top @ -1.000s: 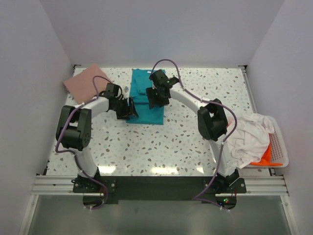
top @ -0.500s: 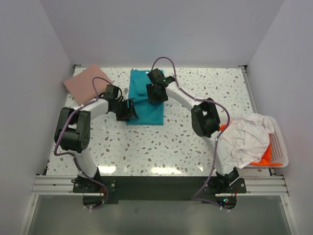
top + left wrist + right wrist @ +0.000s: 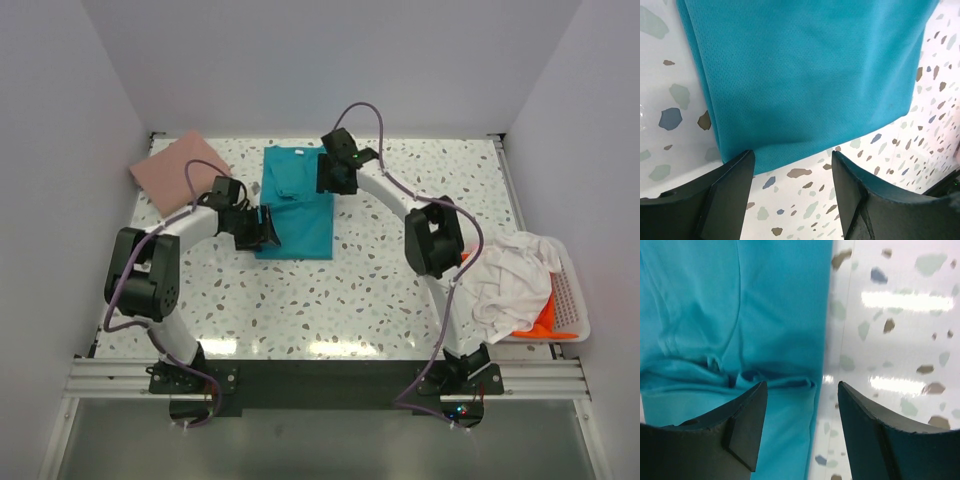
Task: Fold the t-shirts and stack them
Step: Fold the tshirt
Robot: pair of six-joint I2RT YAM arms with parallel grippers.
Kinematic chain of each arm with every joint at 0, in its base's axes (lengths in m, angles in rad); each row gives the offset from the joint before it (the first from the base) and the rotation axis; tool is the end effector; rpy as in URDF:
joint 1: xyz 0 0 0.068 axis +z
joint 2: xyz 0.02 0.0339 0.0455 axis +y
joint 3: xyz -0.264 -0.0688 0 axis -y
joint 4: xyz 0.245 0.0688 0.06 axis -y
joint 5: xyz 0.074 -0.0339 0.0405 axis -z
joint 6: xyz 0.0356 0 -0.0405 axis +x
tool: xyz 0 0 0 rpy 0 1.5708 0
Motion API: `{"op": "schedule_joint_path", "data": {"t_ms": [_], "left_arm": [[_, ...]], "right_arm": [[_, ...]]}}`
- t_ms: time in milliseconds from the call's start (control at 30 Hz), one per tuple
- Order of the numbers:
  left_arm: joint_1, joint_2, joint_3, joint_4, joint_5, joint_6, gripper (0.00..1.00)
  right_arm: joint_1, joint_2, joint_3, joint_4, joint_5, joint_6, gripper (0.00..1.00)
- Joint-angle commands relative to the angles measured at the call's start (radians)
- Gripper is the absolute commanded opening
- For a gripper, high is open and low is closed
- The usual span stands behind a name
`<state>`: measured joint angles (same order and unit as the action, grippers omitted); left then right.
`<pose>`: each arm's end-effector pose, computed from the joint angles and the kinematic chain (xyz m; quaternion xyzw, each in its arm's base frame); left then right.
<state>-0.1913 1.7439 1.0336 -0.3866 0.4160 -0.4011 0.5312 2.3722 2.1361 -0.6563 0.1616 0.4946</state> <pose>0.3301 -0.0786 0.1645 -0.0514 0.9510 -0.2590 0.1611 0.4602 0.2637 0.2132 0.0097 0.9403 0.0964 0.3263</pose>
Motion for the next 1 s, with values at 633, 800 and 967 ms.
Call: {"op": "schedule_joint_path", "data": {"t_ms": [633,800,967], "left_arm": [[0.001,-0.219,-0.04,-0.057,-0.105,0.004,0.69],[0.003,-0.212,-0.087,-0.043,-0.117,-0.004,0.65],[0.003,-0.213,-0.112,-0.025,-0.121,-0.01,0.65]], "right_arm": [[0.096,-0.459,-0.708,0.178,-0.287,0.036,0.58],[0.098,-0.443,-0.726,0.175,-0.303,0.041,0.56],[0.104,-0.433,-0.755,0.173,-0.293,0.044,0.55]]}}
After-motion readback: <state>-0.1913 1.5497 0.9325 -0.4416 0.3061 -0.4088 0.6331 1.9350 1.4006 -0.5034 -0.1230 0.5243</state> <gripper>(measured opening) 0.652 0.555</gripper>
